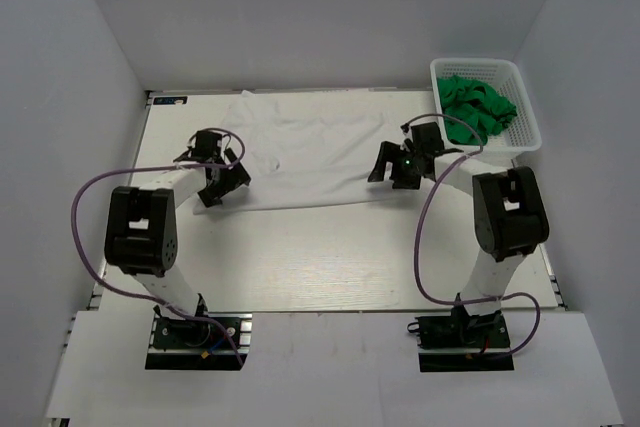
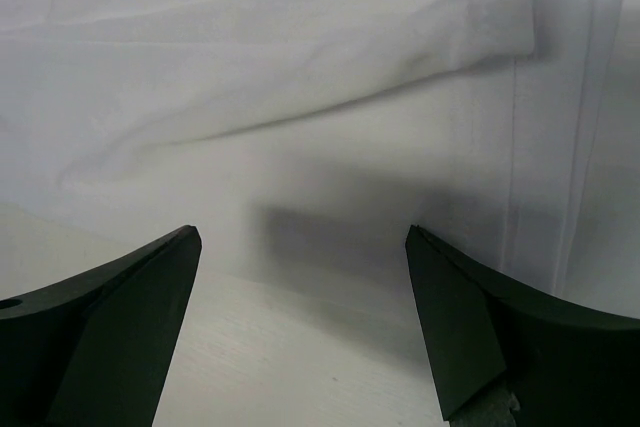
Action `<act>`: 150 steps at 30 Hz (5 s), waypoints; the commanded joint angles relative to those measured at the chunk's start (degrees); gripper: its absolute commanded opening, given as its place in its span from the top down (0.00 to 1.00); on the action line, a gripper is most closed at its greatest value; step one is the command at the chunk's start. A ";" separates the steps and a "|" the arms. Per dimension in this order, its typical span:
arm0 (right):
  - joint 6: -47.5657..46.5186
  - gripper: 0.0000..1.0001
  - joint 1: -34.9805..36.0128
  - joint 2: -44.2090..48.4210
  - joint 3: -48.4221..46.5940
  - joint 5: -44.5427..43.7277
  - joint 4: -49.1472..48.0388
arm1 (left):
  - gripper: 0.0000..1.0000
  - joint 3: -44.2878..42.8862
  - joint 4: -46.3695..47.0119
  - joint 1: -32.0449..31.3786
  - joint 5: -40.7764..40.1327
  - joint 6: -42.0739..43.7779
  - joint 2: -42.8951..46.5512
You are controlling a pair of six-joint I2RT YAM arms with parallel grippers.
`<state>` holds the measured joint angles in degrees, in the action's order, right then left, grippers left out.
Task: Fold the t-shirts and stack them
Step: Fold the flattened tshirt in 1/3 of the way, then grap the side of the flattened tshirt furthest away from the robot with both arms, then fold the other side of the tshirt into a rectangle
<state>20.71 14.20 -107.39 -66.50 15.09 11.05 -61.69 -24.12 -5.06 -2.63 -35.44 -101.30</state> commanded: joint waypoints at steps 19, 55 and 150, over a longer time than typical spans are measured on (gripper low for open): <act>2.76 0.10 4.26 28.03 18.26 2.22 15.49 | 0.00 7.84 -31.08 -1.00 -7.01 -8.16 23.53; 0.82 0.10 0.31 -18.82 -43.02 -20.63 27.89 | 0.20 -49.42 -10.69 0.23 -12.23 8.11 -31.69; 1.53 1.00 2.86 14.23 -1.72 -20.10 8.55 | 1.00 2.60 -7.96 -0.83 -4.32 -0.86 25.26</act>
<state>22.00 16.99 -96.55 -70.35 -4.19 21.41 -62.37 -30.37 -5.54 -6.46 -34.54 -81.73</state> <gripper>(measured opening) 0.008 0.019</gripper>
